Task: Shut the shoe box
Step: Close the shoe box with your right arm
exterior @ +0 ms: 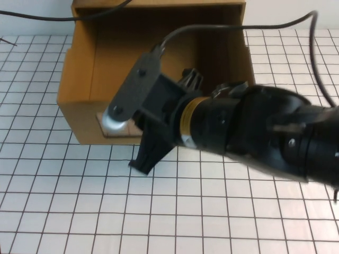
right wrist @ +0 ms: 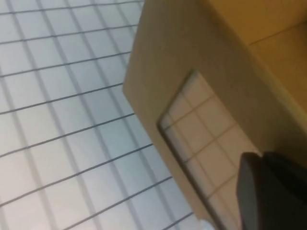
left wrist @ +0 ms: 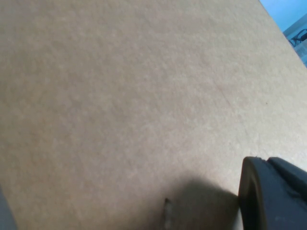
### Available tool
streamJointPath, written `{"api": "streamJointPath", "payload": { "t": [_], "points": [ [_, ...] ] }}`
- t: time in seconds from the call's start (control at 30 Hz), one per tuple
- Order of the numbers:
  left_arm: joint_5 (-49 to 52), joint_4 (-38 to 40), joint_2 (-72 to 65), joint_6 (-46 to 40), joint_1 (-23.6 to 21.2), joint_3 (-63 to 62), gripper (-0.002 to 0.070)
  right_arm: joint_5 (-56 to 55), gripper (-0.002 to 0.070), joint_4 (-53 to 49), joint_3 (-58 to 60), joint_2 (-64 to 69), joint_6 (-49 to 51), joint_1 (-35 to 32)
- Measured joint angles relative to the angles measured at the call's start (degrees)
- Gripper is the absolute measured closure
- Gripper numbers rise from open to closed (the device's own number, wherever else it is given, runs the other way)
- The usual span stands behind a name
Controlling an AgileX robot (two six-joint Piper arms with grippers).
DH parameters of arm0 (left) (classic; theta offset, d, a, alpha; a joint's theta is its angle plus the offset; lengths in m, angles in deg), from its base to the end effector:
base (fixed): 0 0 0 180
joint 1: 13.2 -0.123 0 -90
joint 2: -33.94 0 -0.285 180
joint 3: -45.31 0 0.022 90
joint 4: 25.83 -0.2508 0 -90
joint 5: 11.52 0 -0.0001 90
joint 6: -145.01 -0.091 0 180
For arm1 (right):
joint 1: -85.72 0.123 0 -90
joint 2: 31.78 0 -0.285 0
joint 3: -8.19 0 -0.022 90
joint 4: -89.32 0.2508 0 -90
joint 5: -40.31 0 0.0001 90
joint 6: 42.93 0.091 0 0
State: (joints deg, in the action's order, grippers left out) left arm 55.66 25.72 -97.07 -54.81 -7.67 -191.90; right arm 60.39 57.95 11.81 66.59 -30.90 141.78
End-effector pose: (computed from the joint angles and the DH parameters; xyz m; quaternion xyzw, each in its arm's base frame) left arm 0.4616 -0.1107 0.3889 0.1618 0.8336 -0.3933 0.3524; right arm 0.2198 0.2974 0.3305 -0.4800 0.7145 0.0918 0.5006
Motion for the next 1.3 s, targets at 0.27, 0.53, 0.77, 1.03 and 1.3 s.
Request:
{"api": "streamJointPath", "payload": {
  "t": [0.27, 0.53, 0.77, 1.03, 1.3],
  "points": [
    [0.02, 0.0, 0.0, 0.0, 0.0, 0.0, 0.068, -6.77, 0.0689, 0.25, 0.0, 0.15, 0.0, -9.36],
    [0.02, 0.0, 0.0, 0.0, 0.0, 0.0, 0.068, -8.83, 0.069, 1.06, -4.3, 5.21, 0.0, -12.5],
    [0.11, 0.0, 0.0, 0.14, 0.0, 0.0, 0.068, -8.87, 0.069, 4.84, -4.78, 5.68, 0.0, -10.21],
    [0.11, 0.0, 0.0, 0.14, 0.0, 0.0, 0.068, -10.3, 0.069, 4.71, -4.78, 6.97, 0.0, -4.98],
    [0.11, 0.0, 0.0, 0.14, 0.0, 0.0, 0.068, -17.07, 0.069, 4.39, -5.5, 12.68, -0.58, -5.88]
  ]
}}
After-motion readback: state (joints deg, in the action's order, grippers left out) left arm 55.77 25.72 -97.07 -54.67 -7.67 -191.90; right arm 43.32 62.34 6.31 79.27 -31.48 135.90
